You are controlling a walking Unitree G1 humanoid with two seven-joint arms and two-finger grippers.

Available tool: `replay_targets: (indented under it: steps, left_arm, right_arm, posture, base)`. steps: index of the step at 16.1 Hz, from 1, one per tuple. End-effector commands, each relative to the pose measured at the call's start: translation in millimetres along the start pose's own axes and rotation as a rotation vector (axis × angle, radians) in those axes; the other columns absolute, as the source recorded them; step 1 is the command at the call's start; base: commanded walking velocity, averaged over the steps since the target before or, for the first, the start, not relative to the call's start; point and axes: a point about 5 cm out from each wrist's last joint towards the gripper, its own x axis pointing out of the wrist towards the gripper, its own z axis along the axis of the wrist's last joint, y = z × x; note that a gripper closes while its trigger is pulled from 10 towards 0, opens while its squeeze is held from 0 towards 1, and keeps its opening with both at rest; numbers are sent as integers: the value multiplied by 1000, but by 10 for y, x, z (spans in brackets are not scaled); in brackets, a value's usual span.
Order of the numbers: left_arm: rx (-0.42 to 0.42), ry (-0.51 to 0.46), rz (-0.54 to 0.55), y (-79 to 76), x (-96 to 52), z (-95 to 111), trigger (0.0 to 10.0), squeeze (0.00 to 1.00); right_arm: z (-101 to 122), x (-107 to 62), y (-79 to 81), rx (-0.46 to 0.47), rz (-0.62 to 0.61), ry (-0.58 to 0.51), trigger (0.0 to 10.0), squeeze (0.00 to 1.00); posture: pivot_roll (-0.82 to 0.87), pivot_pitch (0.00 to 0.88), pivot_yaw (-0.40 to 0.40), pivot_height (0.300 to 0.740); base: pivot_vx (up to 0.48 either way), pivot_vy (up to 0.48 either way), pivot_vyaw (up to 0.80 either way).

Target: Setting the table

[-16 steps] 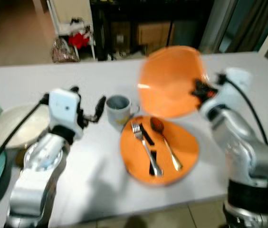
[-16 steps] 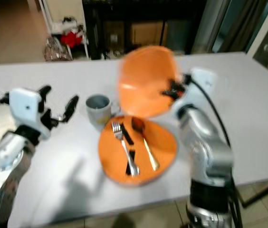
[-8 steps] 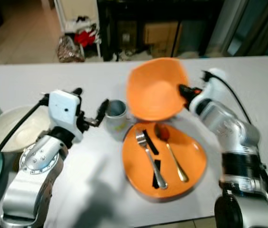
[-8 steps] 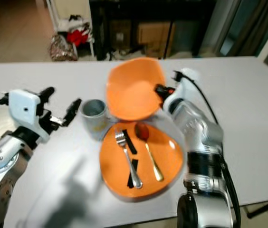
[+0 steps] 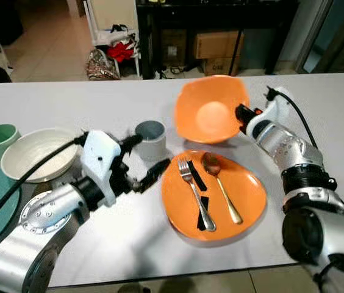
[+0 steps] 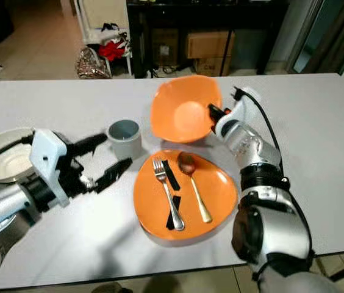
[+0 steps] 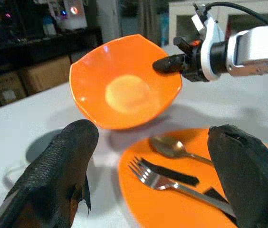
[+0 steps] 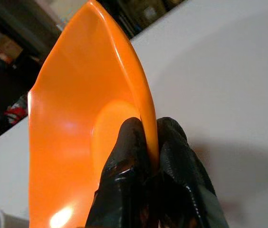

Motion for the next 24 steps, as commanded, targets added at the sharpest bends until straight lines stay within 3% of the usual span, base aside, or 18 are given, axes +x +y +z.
replay_targets:
  steps: [1, 3, 8, 13, 17, 18, 19, 20, 24]
  left_arm:
    - [5, 14, -14, -15, 1, -2, 10000, 0]
    - [4, 25, -28, -18, 2, 1, 10000, 0]
    - [1, 49, -87, -66, 14, 1, 10000, 0]
    - [-12, 74, -111, -104, -8, -28, 10000, 0]
    - [-29, 68, -116, -112, 0, -29, 10000, 0]
    - [-33, 64, -114, -108, 7, -30, 10000, 0]
    - [-31, 65, -113, -104, 14, -34, 10000, 0]
    - [-31, 63, -112, -100, 20, -32, 10000, 0]
    - [-30, 59, -114, -99, 30, -29, 10000, 0]
  right_arm:
    - [100, 14, 46, 35, 23, -40, 10000, 0]
    - [44, 21, -69, 114, -19, -16, 10000, 0]
    - [-126, 65, -45, 264, -27, 47, 10000, 0]
    - [-203, 72, -63, 315, -43, 70, 10000, 0]
    - [-331, 65, -93, 306, -73, 131, 10000, 0]
    - [-383, 58, -113, 301, -90, 158, 10000, 51]
    - [-402, 52, -132, 305, -102, 172, 10000, 580]
    - [-397, 48, -139, 310, -104, 176, 10000, 961]
    - [-362, 24, -172, 325, -89, 190, 10000, 1000]
  posture:
    - [70, 0, 13, 740]
    - [66, 0, 20, 740]
    - [71, 0, 31, 740]
    - [78, 0, 25, 740]
    - [71, 0, 22, 740]
    - [70, 0, 22, 740]
    - [66, 0, 22, 740]
    - [66, 0, 22, 740]
    - [53, 0, 30, 740]
  base:
    - [0, 0, 0]
    - [0, 0, 0]
    - [0, 0, 0]
    - [0, 0, 0]
    - [0, 0, 0]
    - [0, 0, 0]
    - [0, 0, 0]
    - [0, 0, 0]
    - [0, 0, 0]
